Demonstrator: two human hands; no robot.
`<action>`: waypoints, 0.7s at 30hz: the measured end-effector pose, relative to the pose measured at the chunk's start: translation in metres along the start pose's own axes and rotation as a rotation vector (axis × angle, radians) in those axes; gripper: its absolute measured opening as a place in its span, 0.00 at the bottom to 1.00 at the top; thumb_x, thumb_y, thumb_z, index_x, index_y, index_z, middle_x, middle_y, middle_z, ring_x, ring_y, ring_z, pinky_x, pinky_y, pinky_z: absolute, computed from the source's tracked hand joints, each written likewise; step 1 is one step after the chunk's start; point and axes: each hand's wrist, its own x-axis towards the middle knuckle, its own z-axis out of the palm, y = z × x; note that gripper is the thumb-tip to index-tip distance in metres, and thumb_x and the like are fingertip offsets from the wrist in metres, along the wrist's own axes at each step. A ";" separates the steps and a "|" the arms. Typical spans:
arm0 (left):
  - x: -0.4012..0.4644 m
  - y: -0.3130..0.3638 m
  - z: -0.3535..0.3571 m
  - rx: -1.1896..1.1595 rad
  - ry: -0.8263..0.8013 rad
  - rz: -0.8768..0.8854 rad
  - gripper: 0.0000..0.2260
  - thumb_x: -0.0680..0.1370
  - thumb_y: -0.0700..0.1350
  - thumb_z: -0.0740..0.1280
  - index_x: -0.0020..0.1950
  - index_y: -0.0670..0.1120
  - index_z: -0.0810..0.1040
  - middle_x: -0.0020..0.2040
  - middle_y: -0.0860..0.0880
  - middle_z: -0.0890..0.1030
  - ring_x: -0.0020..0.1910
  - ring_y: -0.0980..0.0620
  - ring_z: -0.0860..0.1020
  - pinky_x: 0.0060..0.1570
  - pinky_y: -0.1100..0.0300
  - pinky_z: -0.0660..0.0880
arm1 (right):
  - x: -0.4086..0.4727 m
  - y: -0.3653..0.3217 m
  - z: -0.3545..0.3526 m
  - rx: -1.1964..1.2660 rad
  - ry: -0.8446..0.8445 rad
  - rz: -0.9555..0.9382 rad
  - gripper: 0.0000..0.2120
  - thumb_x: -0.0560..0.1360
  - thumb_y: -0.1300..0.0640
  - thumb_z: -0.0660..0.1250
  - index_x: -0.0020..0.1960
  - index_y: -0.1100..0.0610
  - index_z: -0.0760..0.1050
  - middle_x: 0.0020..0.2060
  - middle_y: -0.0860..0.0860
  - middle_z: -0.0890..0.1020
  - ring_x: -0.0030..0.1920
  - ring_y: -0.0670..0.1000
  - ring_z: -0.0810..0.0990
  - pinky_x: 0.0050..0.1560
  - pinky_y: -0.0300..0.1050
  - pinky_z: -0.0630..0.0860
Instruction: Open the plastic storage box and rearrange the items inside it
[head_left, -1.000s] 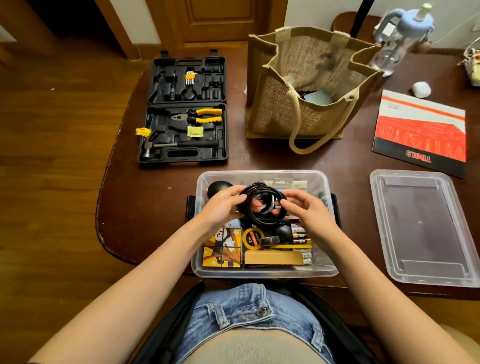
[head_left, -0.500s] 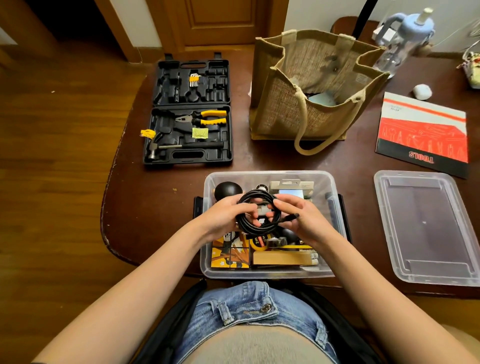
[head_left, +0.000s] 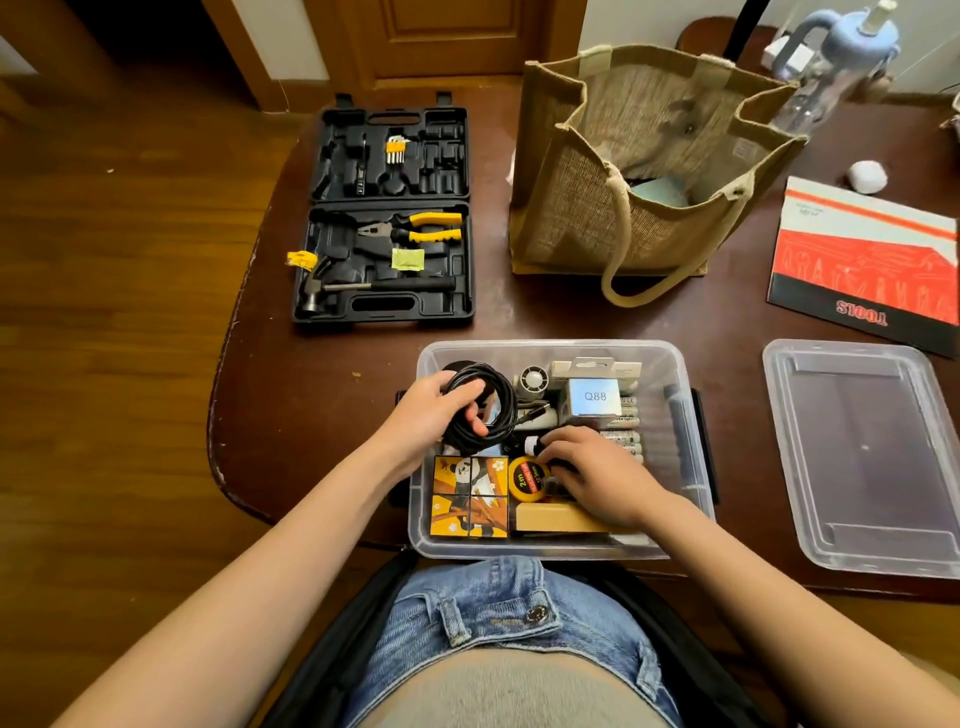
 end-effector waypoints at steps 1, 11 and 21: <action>-0.001 -0.002 0.000 -0.003 0.004 -0.007 0.07 0.81 0.44 0.62 0.43 0.45 0.74 0.31 0.51 0.75 0.32 0.53 0.79 0.37 0.58 0.78 | 0.004 -0.002 0.001 -0.046 -0.004 -0.039 0.14 0.78 0.55 0.60 0.62 0.53 0.76 0.64 0.47 0.74 0.65 0.49 0.70 0.63 0.45 0.70; -0.002 -0.002 0.005 -0.012 0.047 -0.011 0.07 0.81 0.42 0.61 0.43 0.44 0.75 0.30 0.51 0.74 0.31 0.54 0.78 0.36 0.59 0.77 | 0.043 -0.010 0.016 -0.231 -0.255 0.202 0.19 0.76 0.61 0.62 0.65 0.59 0.64 0.60 0.57 0.74 0.59 0.58 0.73 0.54 0.54 0.74; -0.006 -0.003 0.006 -0.073 0.079 0.003 0.08 0.81 0.43 0.62 0.43 0.42 0.73 0.31 0.50 0.74 0.34 0.52 0.78 0.50 0.45 0.76 | 0.010 -0.003 -0.020 -0.111 -0.067 0.197 0.12 0.74 0.55 0.66 0.57 0.53 0.73 0.54 0.51 0.78 0.54 0.55 0.77 0.47 0.46 0.74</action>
